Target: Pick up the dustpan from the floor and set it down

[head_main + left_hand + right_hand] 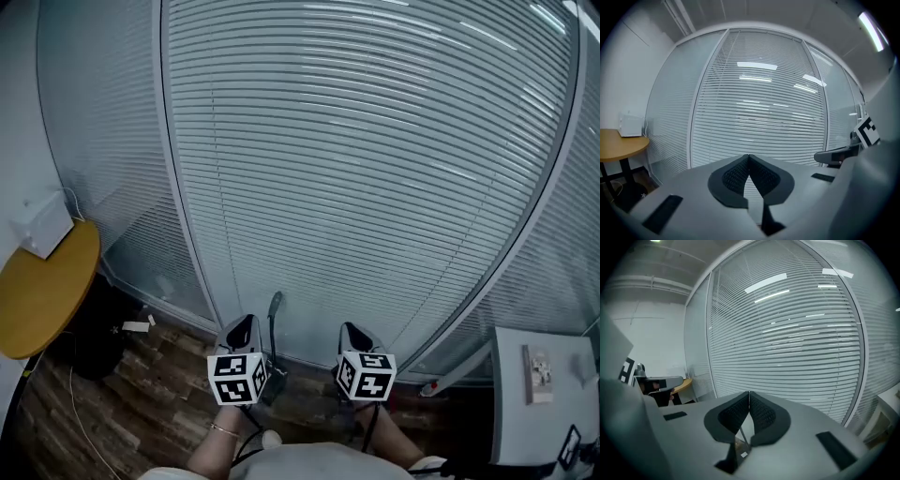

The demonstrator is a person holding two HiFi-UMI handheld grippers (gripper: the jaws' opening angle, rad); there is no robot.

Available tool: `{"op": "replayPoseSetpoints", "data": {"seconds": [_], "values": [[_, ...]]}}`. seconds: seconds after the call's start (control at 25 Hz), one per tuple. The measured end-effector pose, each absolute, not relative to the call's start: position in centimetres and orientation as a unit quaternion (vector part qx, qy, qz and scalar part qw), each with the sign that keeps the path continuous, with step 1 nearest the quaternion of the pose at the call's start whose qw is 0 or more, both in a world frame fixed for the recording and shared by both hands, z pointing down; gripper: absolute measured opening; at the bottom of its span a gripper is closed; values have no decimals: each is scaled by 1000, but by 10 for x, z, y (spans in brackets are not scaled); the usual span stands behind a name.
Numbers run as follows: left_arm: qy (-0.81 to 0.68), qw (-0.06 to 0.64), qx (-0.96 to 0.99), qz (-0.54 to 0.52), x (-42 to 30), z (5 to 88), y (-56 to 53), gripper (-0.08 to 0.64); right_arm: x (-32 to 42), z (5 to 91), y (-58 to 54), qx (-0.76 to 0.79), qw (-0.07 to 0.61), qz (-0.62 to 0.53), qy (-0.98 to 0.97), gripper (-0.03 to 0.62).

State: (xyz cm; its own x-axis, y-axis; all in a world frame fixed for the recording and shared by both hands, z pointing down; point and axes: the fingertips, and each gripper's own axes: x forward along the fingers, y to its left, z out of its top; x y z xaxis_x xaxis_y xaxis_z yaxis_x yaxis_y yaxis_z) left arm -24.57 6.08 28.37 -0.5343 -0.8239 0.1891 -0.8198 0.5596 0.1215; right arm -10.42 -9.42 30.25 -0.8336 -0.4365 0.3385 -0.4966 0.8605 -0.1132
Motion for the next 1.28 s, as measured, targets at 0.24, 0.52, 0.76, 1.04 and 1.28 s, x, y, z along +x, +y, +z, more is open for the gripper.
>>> {"op": "replayPoseSetpoints", "data": {"seconds": [0.24, 0.52, 0.76, 1.04, 1.28], "values": [[-871, 118, 476, -1, -294, 290, 30, 17, -151, 304, -124, 255, 147, 98, -950, 32], [-867, 164, 470, 5, -321, 327, 2, 17, -167, 329, -152, 260, 172, 106, -944, 32], [-872, 167, 461, 5, -304, 339, -5, 17, -152, 348, -168, 256, 182, 111, -943, 32], [-874, 179, 451, 21, -287, 375, -3, 17, -147, 366, -165, 234, 183, 124, -947, 32], [-861, 216, 458, 48, -287, 423, -3, 17, -165, 407, -156, 217, 216, 128, -943, 32]]}}
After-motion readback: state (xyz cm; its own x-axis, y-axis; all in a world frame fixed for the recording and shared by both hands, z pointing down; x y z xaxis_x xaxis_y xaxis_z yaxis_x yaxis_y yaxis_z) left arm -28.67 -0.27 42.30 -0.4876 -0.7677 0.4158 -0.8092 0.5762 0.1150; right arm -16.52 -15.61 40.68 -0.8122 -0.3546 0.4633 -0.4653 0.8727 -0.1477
